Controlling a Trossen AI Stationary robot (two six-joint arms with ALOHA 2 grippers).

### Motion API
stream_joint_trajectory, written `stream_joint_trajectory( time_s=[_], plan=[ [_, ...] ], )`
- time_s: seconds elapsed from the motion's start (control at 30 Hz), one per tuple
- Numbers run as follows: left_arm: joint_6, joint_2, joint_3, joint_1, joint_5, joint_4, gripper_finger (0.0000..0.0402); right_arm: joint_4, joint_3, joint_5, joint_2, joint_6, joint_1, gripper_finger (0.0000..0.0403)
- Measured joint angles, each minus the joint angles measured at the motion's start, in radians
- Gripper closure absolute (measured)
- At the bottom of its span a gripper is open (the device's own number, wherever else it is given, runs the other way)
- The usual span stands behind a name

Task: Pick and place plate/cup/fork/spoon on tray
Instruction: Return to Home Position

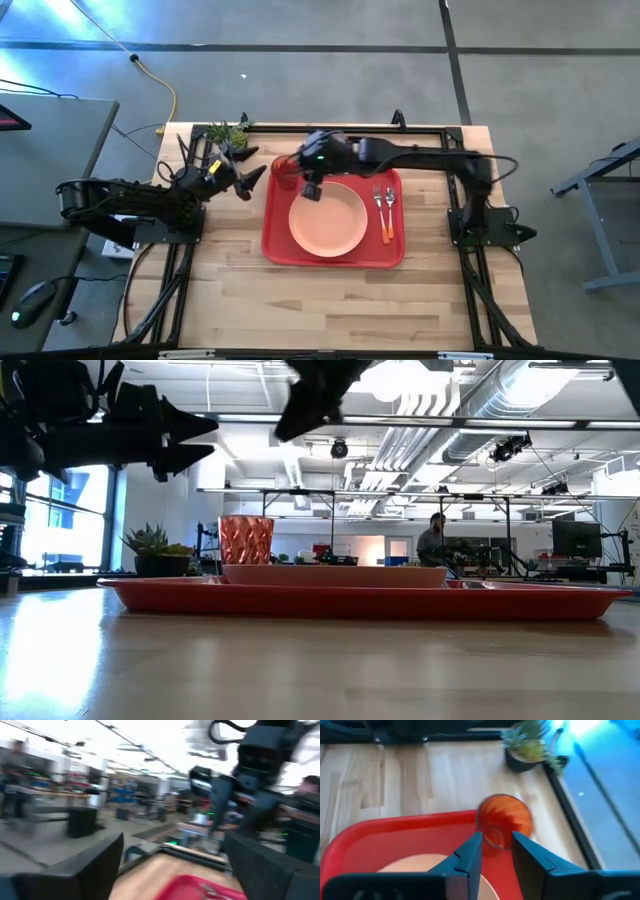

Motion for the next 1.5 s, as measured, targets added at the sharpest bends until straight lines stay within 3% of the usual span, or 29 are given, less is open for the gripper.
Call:
stream_joint_trajectory(
  time_s=[0.13, 0.27, 0.43, 0.5, 0.63, 0.83, 1.03, 1.17, 1.4, 1.5],
  plan=[
    [-0.051, 0.021, 0.0, -0.015, 0.149, -0.008, 0.0138, 0.193, -0.262, -0.009, -0.205, -0.009, 0.012, 0.035],
    [-0.022, 0.046, 0.0, -0.059, 0.159, -0.014, 0.0226, 0.607, -0.66, -0.158, -0.412, 0.008, 0.014, 0.0394],
    [0.072, 0.061, 0.011, -0.125, 0.271, -0.018, 0.0353, 0.972, -1.072, -0.206, -0.6, 0.069, 0.015, 0.0396],
    [0.119, 0.076, 0.026, -0.157, 0.271, -0.044, 0.0389, 1.079, -1.199, -0.205, -0.649, 0.093, 0.015, 0.04],
    [0.173, 0.109, 0.093, -0.169, 0.182, -0.098, 0.0388, 1.192, -1.339, -0.251, -0.762, 0.103, 0.007, 0.0402],
    [0.174, 0.099, 0.144, -0.136, 0.188, -0.153, 0.0399, 1.184, -1.456, -0.313, -0.948, 0.115, 0.021, 0.0402],
    [0.208, -0.013, 0.114, -0.056, 0.189, -0.162, 0.0401, 1.037, -1.521, -0.278, -1.177, 0.106, 0.04, 0.0402],
    [0.154, -0.112, 0.089, -0.008, 0.248, -0.2, 0.0401, 1.007, -1.574, -0.294, -1.327, 0.106, 0.041, 0.0402],
    [0.185, -0.223, 0.001, -0.022, 0.247, -0.268, 0.0401, 1.003, -1.709, -0.298, -1.524, 0.117, 0.041, 0.0402],
    [0.191, -0.28, 0.0, -0.026, 0.252, -0.377, 0.0401, 1.001, -1.738, -0.298, -1.59, 0.144, 0.041, 0.0402]
  ],
)
